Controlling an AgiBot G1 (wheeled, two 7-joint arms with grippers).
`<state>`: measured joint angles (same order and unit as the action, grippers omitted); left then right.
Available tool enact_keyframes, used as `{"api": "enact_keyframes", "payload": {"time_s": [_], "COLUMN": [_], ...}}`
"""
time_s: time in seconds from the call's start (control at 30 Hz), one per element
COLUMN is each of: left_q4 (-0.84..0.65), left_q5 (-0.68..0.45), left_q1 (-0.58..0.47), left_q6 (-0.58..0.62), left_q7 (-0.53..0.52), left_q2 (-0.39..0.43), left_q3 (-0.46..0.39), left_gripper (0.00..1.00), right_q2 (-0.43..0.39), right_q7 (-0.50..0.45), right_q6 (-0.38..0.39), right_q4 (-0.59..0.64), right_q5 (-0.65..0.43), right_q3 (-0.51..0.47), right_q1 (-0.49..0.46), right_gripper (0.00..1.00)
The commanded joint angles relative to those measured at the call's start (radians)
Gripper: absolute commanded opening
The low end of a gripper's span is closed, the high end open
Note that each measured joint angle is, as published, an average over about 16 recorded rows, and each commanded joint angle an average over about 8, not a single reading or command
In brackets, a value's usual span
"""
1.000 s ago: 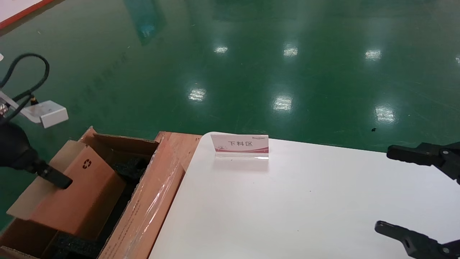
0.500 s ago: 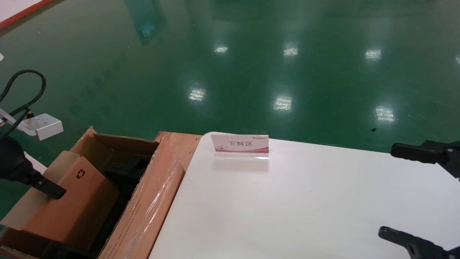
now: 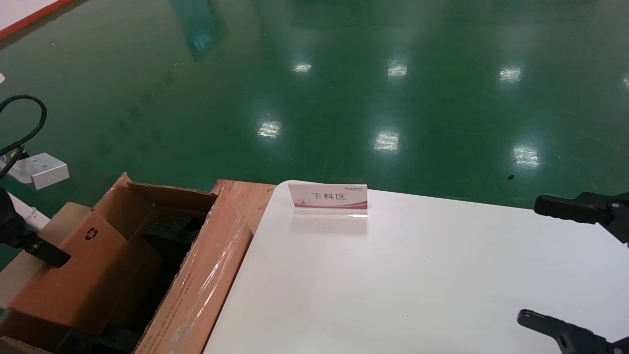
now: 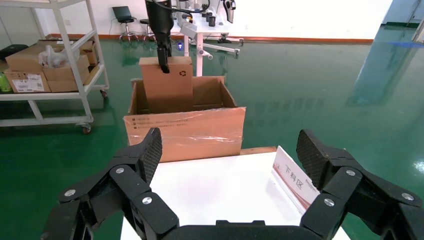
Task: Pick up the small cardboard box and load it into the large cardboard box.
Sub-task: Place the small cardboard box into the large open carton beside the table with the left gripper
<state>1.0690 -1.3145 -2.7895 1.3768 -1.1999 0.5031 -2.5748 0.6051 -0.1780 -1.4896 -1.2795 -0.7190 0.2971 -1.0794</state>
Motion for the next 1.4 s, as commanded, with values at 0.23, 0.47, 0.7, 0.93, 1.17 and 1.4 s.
{"api": "enact_keyframes", "payload": {"time_s": [0.23,0.47,0.7,0.93,1.17,1.4], "left_q4": [-0.034,-0.062,-0.091,-0.117,-0.143,-0.181], "left_q5": [-0.001,0.000,0.008,0.012,0.019,0.034], "left_q1": [0.031,0.061,0.087,0.113,0.146,0.190], "left_q6": [-0.025,-0.052,-0.071,-0.090,-0.118,-0.149], "left_q7": [0.042,0.067,0.087,0.101,0.112,0.125], "left_q2": [-0.004,0.006,0.016,0.026,0.043,0.064], "left_q3": [0.003,0.008,0.013,0.016,0.023,0.032], "left_gripper": [0.00,0.00,0.00,0.00,0.00,0.00], "right_q2": [0.000,0.000,0.000,-0.001,-0.001,-0.001], "right_q7": [0.000,0.000,0.001,0.001,0.001,0.001], "right_q6": [0.000,0.000,0.000,0.001,0.001,0.001], "right_q4": [0.000,0.000,0.000,0.000,0.000,0.000], "right_q5": [0.000,0.001,0.001,0.001,0.001,0.002], "right_q3": [0.000,0.001,0.001,0.002,0.002,0.002], "right_q1": [0.000,0.000,0.000,0.000,0.000,0.000], "right_gripper": [1.00,1.00,1.00,1.00,1.00,1.00]}}
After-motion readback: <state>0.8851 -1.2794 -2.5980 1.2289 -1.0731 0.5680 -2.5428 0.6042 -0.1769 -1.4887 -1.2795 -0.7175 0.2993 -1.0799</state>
